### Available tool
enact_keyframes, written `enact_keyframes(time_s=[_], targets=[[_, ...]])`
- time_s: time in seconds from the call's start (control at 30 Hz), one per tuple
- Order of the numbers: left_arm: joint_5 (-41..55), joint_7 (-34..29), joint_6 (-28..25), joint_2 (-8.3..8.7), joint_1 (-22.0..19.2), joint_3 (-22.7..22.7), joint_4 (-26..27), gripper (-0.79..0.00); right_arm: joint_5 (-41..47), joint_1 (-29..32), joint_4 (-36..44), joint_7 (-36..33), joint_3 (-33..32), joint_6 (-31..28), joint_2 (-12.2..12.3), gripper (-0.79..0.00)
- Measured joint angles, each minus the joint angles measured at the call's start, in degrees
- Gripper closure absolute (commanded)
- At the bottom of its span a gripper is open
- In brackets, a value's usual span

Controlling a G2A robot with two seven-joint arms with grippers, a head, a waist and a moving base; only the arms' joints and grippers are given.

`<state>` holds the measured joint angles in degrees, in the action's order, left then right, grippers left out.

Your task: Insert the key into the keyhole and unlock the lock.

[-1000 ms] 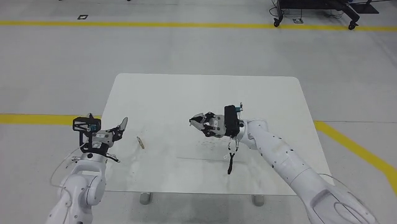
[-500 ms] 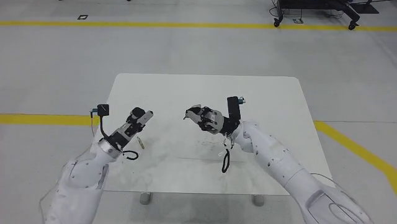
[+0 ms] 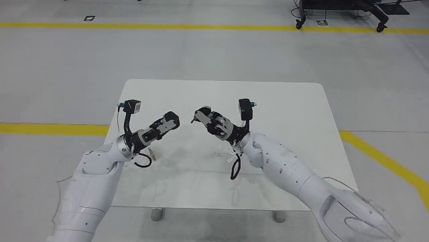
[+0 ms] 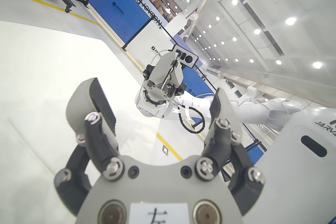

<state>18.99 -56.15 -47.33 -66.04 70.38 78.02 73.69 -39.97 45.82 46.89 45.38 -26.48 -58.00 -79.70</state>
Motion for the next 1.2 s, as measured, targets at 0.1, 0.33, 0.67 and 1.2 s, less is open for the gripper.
enact_keyframes(time_s=[0.1, 0.33, 0.67, 1.2], targets=[[0.52, -0.33, -0.58, 0.09, -0.26, -1.5, 0.92, -0.215, 3.06, -1.45, -1.38, -0.96, 2.91, 0.0, -0.71, 0.0], [-0.22, 0.07, -0.87, 0.92, -0.38, -2.82, 1.08, -0.175, 7.75, -3.94, -3.44, -1.47, 7.57, 0.0, -1.78, 0.0], [-0.74, 0.72, -1.52, 1.57, -0.66, -4.03, 0.85, -0.092, 9.42, -5.64, -4.82, 0.66, 11.41, 0.0, -2.03, 0.0], [-2.08, 4.55, 0.49, 2.18, -0.33, -3.87, 0.64, 0.0, 12.26, -7.24, -5.3, 0.72, 15.52, 0.0, -1.75, 0.0]])
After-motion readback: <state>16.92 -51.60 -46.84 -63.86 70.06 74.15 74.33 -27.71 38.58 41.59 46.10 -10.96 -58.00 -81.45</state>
